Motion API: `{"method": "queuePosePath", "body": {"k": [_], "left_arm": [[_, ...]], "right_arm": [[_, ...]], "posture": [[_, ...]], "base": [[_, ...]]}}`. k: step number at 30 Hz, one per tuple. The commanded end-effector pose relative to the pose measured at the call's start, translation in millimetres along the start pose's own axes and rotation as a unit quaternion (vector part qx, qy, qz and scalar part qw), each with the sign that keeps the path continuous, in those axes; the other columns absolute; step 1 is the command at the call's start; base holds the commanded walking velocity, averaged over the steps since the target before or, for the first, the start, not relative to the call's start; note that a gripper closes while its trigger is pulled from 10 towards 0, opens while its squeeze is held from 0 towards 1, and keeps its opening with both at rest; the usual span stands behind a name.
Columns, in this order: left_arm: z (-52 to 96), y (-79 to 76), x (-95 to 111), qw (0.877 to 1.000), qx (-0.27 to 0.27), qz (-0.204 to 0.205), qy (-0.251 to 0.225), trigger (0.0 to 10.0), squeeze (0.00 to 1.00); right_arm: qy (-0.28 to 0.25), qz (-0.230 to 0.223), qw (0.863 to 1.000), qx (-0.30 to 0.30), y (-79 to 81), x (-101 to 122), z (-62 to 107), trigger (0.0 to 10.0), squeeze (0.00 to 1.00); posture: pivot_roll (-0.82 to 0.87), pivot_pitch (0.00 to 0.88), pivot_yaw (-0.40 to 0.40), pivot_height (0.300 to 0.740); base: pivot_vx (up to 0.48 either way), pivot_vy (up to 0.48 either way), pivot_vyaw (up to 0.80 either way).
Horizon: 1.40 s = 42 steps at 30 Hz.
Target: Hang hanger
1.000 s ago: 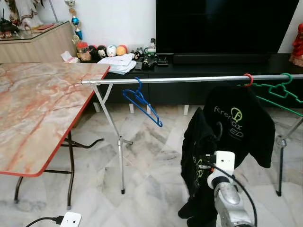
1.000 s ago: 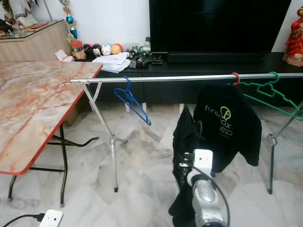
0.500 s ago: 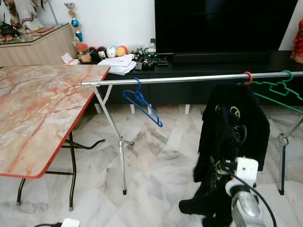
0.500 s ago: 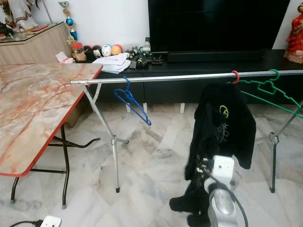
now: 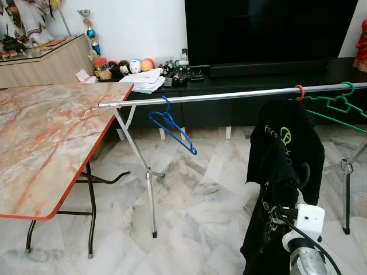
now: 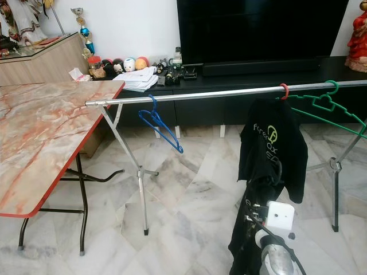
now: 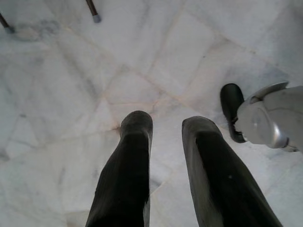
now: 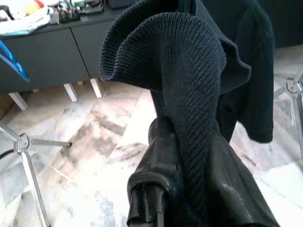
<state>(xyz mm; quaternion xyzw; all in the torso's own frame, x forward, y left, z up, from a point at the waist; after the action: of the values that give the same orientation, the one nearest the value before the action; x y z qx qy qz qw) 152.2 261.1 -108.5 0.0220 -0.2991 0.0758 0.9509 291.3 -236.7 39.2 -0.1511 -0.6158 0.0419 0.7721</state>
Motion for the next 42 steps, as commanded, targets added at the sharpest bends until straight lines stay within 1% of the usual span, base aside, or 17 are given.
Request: {"method": "queuePosePath", "body": {"k": [1,6,8,11,20,27,39,42], "left_arm": [[2.1,4.8,-4,1.000,0.009,0.010,0.000,10.0,0.00],[3.8,4.9,-9,1.000,0.012,0.024,-0.001,10.0,0.00],[4.3,4.9,-11,1.000,0.014,0.027,0.000,10.0,0.00],[3.5,3.2,-10,0.999,0.014,0.033,-0.004,10.0,0.00],[1.3,0.2,-3,0.999,0.010,0.038,-0.011,10.0,0.00],[1.4,-0.1,-4,0.999,0.010,0.040,-0.013,10.0,0.00],[2.1,1.5,-4,0.999,0.011,0.038,-0.012,10.0,0.00],[2.2,2.2,-5,0.999,0.014,0.038,-0.012,10.0,0.00]], "right_arm": [[-0.024,-0.003,1.000,0.005,3.1,15,-2.2,10.0,0.00],[-0.014,0.012,0.999,0.027,6.9,18,-5.3,10.0,0.00],[-0.019,0.031,0.999,0.040,8.1,22,-7.4,10.0,0.00],[-0.021,0.036,0.998,0.044,6.7,26,-9.3,10.0,0.00],[-0.017,0.036,0.998,0.038,3.2,32,-14.3,10.0,0.00],[-0.016,0.037,0.998,0.041,4.2,33,-13.4,10.0,0.00],[-0.013,0.036,0.998,0.042,5.1,33,-12.7,10.0,0.00],[-0.012,0.035,0.998,0.042,5.5,33,-12.8,10.0,0.00]], "posture": [[0.00,0.000,0.114,0.740],[0.01,0.000,0.093,0.740],[0.02,0.000,0.076,0.740],[0.02,0.000,0.071,0.740],[0.03,0.025,0.062,0.740],[0.03,0.043,0.063,0.740],[0.04,0.051,0.061,0.740],[0.04,0.049,0.060,0.740]], "base": [[0.000,0.000,0.00],[0.000,0.000,0.00],[0.000,0.000,0.00],[0.000,0.000,0.00],[0.000,0.000,0.00],[-0.252,0.000,0.00],[-0.268,0.000,0.00],[0.000,0.000,0.00]]}}
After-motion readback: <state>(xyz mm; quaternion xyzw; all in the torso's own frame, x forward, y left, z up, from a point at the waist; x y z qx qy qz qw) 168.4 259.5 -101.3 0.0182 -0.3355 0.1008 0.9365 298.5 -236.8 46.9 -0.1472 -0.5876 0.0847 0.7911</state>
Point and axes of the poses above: a point about 5 cm out from each wrist's last joint towards the gripper, its own z axis pointing back from the gripper into the wrist, its own x axis along the axis of the wrist's last joint, y = z × x, the point moved 3 cm from there along -z, pointing out of the wrist towards the gripper, and after that the axes turned 15 degrees about z, right-handed, at the moved point
